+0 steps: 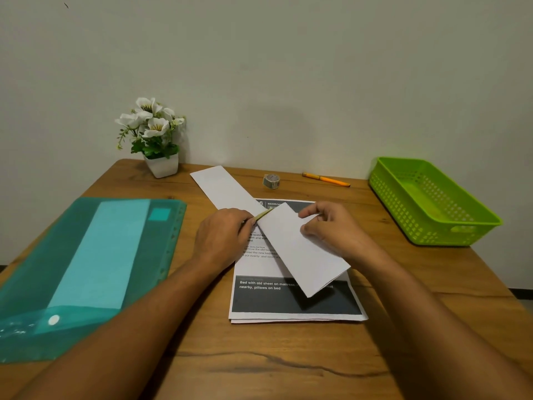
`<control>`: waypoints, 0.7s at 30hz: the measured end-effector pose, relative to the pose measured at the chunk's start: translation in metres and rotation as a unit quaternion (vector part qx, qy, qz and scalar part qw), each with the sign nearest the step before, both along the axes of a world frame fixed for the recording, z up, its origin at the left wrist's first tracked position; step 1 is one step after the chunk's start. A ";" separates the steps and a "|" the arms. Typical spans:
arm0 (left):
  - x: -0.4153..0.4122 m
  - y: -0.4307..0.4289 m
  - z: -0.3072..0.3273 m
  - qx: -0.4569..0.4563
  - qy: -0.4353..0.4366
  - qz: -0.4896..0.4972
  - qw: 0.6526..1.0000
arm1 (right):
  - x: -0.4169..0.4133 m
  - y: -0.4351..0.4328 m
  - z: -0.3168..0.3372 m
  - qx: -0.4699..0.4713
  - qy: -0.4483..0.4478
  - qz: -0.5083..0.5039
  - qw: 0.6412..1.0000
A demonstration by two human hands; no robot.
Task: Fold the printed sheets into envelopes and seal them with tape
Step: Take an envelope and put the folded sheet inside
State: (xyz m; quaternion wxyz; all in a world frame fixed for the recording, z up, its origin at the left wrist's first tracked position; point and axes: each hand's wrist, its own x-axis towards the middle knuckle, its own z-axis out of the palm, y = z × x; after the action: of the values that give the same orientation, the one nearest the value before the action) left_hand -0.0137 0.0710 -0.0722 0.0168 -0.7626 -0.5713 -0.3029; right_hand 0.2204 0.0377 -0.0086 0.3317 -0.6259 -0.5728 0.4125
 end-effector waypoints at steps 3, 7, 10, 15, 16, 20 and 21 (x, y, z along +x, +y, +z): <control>0.000 -0.001 0.001 0.002 -0.003 -0.003 1.000 | -0.003 -0.002 0.001 -0.005 0.001 0.000 1.000; 0.001 -0.003 0.001 0.002 -0.007 -0.009 1.000 | -0.010 -0.004 -0.001 -0.015 -0.004 0.007 1.000; 0.000 -0.004 0.002 0.007 -0.007 -0.014 1.000 | -0.017 -0.005 -0.001 -0.036 -0.003 0.016 0.999; 0.001 -0.006 0.004 0.013 -0.001 -0.024 1.000 | -0.026 -0.002 0.000 -0.051 -0.014 0.021 0.998; 0.001 -0.006 0.004 0.014 0.002 -0.029 0.999 | -0.027 -0.001 0.000 -0.051 -0.015 0.020 0.998; 0.001 -0.009 0.005 0.018 0.003 -0.036 0.999 | -0.030 0.007 -0.003 -0.057 0.009 0.008 0.998; 0.001 -0.009 0.005 0.020 0.006 -0.036 0.999 | -0.032 0.010 -0.004 -0.059 0.014 0.004 0.998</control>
State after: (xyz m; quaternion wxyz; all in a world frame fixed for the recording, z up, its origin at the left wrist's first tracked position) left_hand -0.0125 0.0620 -0.0673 0.0250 -0.7842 -0.5369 -0.3101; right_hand 0.1887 0.0479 -0.0123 0.3009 -0.6364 -0.5453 0.4551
